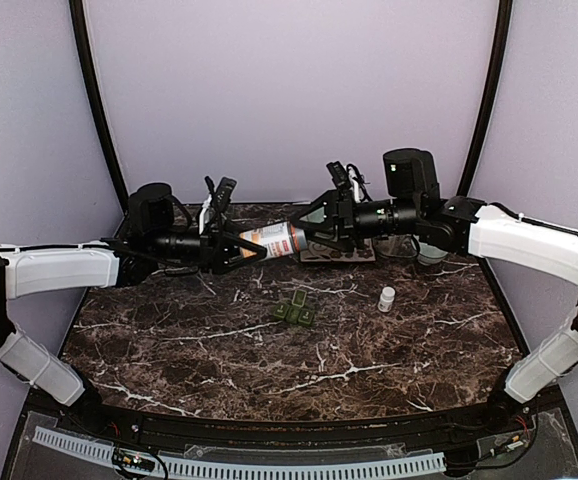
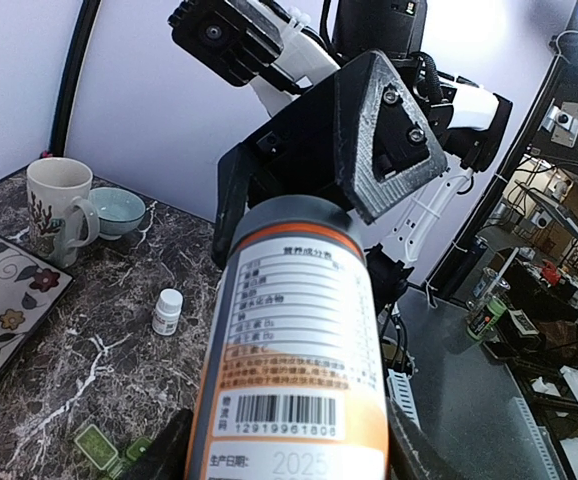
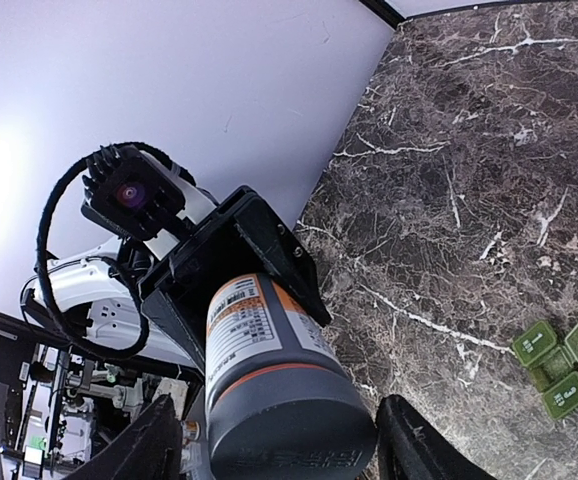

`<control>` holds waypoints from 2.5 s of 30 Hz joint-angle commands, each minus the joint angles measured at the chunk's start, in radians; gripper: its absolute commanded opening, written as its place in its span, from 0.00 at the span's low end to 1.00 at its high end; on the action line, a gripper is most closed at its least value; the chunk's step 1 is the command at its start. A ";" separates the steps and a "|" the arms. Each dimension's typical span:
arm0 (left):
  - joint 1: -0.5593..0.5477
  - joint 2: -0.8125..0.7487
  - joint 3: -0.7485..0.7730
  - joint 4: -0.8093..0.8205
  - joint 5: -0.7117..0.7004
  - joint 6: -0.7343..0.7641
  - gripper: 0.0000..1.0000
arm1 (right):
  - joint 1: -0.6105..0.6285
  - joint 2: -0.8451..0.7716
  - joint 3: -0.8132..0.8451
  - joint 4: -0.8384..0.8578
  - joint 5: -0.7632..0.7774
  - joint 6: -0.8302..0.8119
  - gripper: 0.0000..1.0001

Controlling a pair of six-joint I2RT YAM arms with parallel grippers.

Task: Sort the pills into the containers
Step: Unscrew the lid of the pill bottle.

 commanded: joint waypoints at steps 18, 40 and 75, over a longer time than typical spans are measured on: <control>-0.004 -0.032 0.042 0.013 -0.012 0.016 0.07 | 0.004 0.023 -0.004 0.054 -0.031 -0.010 0.63; -0.004 0.012 0.071 0.209 0.167 -0.292 0.06 | 0.038 -0.088 -0.068 -0.015 0.013 -0.660 0.14; -0.004 -0.017 0.060 0.028 0.052 -0.055 0.06 | 0.050 -0.192 -0.129 0.121 0.118 -0.241 0.91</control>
